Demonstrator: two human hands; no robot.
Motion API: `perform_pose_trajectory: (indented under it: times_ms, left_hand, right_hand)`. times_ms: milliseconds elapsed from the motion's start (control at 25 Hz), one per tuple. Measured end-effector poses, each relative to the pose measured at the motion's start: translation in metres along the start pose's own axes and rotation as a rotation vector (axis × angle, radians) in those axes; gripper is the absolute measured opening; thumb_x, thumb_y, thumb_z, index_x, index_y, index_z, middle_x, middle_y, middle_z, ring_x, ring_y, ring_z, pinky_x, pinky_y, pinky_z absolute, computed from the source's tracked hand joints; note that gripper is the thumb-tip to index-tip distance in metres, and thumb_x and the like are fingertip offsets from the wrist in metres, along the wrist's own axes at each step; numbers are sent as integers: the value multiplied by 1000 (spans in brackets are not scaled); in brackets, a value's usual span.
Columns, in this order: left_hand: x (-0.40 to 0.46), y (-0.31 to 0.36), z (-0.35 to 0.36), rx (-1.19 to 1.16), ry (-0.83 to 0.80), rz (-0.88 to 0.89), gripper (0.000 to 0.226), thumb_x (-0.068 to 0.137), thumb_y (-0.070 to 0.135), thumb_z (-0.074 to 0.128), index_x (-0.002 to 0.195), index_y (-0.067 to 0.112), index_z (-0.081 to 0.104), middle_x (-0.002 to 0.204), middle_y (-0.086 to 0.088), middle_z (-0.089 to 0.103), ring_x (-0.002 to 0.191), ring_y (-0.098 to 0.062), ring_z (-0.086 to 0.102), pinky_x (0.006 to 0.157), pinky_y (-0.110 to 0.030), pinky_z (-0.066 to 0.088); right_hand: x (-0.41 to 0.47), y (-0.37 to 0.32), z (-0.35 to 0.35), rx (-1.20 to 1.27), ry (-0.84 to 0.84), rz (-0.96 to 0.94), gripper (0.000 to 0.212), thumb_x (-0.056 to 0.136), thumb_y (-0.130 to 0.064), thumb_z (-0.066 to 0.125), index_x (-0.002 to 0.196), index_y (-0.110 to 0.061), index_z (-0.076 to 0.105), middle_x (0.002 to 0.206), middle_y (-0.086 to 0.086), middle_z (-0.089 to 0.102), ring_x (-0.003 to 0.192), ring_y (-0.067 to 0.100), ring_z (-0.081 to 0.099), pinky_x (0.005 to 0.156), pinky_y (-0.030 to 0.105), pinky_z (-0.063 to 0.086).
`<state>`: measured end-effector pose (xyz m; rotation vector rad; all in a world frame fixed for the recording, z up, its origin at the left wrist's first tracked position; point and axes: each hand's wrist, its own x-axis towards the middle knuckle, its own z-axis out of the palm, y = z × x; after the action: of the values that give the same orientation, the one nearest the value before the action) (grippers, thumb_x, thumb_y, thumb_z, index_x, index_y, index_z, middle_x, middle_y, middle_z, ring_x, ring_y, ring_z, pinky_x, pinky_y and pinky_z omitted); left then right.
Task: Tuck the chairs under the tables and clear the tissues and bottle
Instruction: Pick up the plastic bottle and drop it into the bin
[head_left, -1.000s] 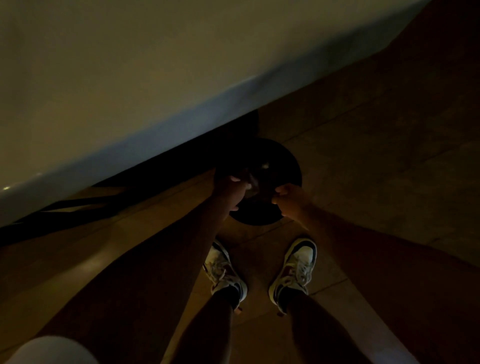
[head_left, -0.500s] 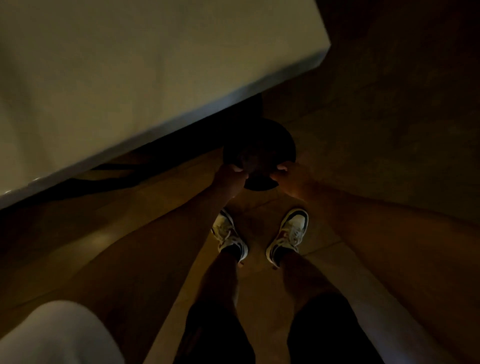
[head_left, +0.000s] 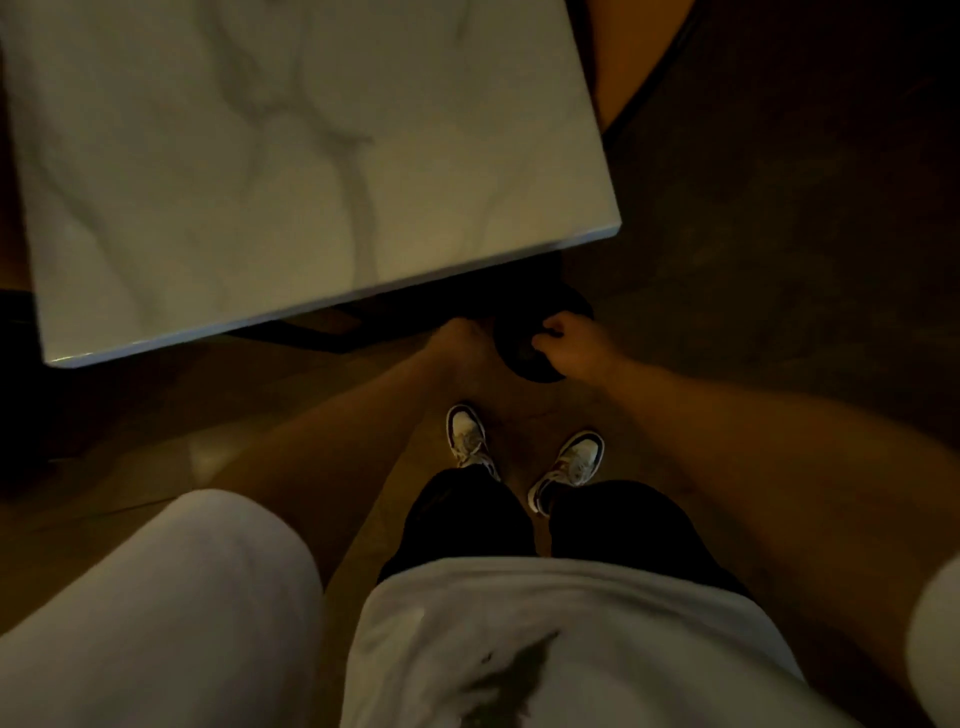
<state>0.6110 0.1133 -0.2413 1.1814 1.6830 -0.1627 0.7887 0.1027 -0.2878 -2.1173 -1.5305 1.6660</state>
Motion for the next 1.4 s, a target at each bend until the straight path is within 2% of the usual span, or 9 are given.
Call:
perform_pose_trajectory:
  times_ms: [120, 280, 560, 760, 880, 1080, 1240, 1320, 1400]
  left_hand:
    - [-20, -1, -33, -8, 50, 55, 20, 99, 19, 55, 103, 4, 68, 93, -11, 64, 83, -23, 59, 76, -36, 46]
    - [-36, -6, -77, -49, 134, 17, 16, 100, 20, 55, 88, 10, 59, 75, -8, 52, 65, -22, 49, 63, -34, 40]
    - [-30, -18, -171, -172, 416, -24, 31, 91, 29, 66, 115, 10, 65, 118, -13, 67, 108, -34, 63, 92, -40, 52]
    - [18, -32, -271, -149, 450, -17, 34, 91, 29, 66, 120, 12, 62, 130, -11, 60, 118, -30, 58, 93, -29, 44]
    - [61, -42, -346, -107, 467, 20, 34, 92, 27, 64, 122, 11, 60, 126, -10, 64, 116, -26, 59, 87, -23, 38]
    - [133, -49, -442, -10, 482, 68, 49, 92, 33, 64, 135, 12, 53, 136, -11, 57, 125, -27, 52, 100, -31, 40]
    - [186, -54, -467, 204, 491, 192, 60, 94, 42, 61, 145, 17, 43, 148, -10, 46, 133, -28, 46, 109, -43, 43]
    - [206, -55, -468, 331, 495, 271, 59, 97, 43, 57, 148, 19, 39, 154, -8, 40, 140, -28, 39, 114, -46, 38]
    - [223, -55, -469, 411, 488, 324, 59, 97, 42, 57, 148, 21, 38, 157, -7, 35, 143, -28, 34, 117, -47, 34]
  right_hand:
    - [-16, -41, -21, -62, 12, -118, 45, 97, -35, 58, 134, -11, 53, 136, 10, 56, 122, 28, 55, 92, 30, 41]
    - [-23, -91, -41, -110, 8, -221, 35, 96, -34, 59, 123, -12, 58, 125, 11, 61, 105, 24, 59, 82, 30, 45]
    - [3, -208, -54, -239, 46, -375, 38, 94, -37, 58, 123, -13, 60, 130, 10, 60, 115, 26, 57, 85, 27, 41]
    - [70, -295, -45, -261, 117, -378, 33, 95, -34, 59, 119, -11, 62, 126, 12, 63, 115, 28, 58, 82, 25, 37]
    - [122, -359, -35, -282, 177, -369, 30, 95, -30, 59, 115, -8, 63, 123, 14, 64, 115, 30, 58, 87, 27, 40]
    - [203, -457, -18, -256, 241, -352, 33, 97, -32, 55, 119, -8, 60, 122, 14, 64, 110, 28, 60, 85, 29, 43]
    - [255, -506, -10, -211, 452, -384, 49, 97, -46, 52, 129, -9, 52, 127, 14, 55, 113, 26, 55, 90, 33, 47]
    - [274, -520, -12, -237, 600, -355, 54, 96, -49, 51, 134, -10, 48, 132, 15, 51, 117, 26, 52, 92, 35, 47]
    - [292, -532, -12, -245, 637, -303, 59, 96, -50, 53, 139, -11, 42, 137, 15, 47, 121, 27, 51, 96, 38, 48]
